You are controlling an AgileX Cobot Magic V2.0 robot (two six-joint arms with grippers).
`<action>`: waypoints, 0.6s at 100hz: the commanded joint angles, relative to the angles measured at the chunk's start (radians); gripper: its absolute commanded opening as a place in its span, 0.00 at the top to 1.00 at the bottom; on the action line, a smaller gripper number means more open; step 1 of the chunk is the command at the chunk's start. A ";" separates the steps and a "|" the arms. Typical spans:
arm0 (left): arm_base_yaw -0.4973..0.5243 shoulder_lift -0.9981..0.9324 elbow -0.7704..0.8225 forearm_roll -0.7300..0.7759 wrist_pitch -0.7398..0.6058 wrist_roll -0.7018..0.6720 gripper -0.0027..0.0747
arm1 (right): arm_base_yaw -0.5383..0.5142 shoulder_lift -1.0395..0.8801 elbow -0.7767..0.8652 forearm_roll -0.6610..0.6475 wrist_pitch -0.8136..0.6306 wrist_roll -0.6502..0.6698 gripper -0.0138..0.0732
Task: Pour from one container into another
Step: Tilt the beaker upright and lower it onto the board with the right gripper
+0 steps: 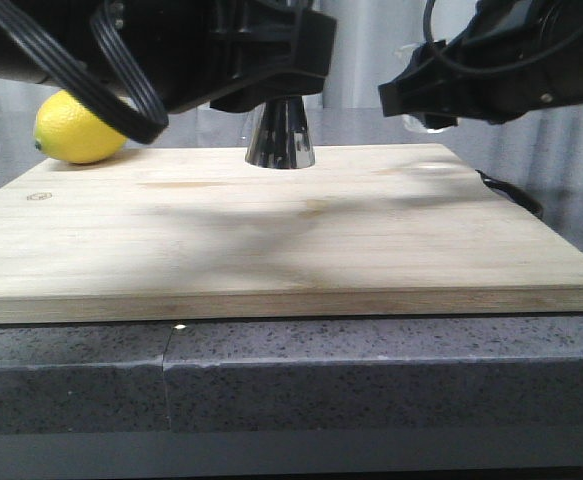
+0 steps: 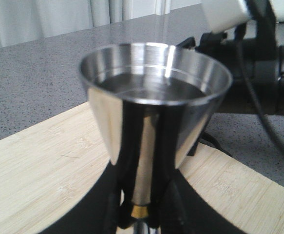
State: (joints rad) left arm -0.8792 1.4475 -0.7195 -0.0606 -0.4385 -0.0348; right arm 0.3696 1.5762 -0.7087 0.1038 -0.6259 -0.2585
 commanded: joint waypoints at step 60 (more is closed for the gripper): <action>-0.008 -0.040 -0.027 0.001 -0.084 0.004 0.99 | -0.004 0.121 -0.022 -0.172 -0.309 0.111 0.56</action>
State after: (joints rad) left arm -0.8792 1.4475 -0.7195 -0.0606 -0.4362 -0.0344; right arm 0.3690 1.7337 -0.7087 -0.0574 -0.8386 -0.1560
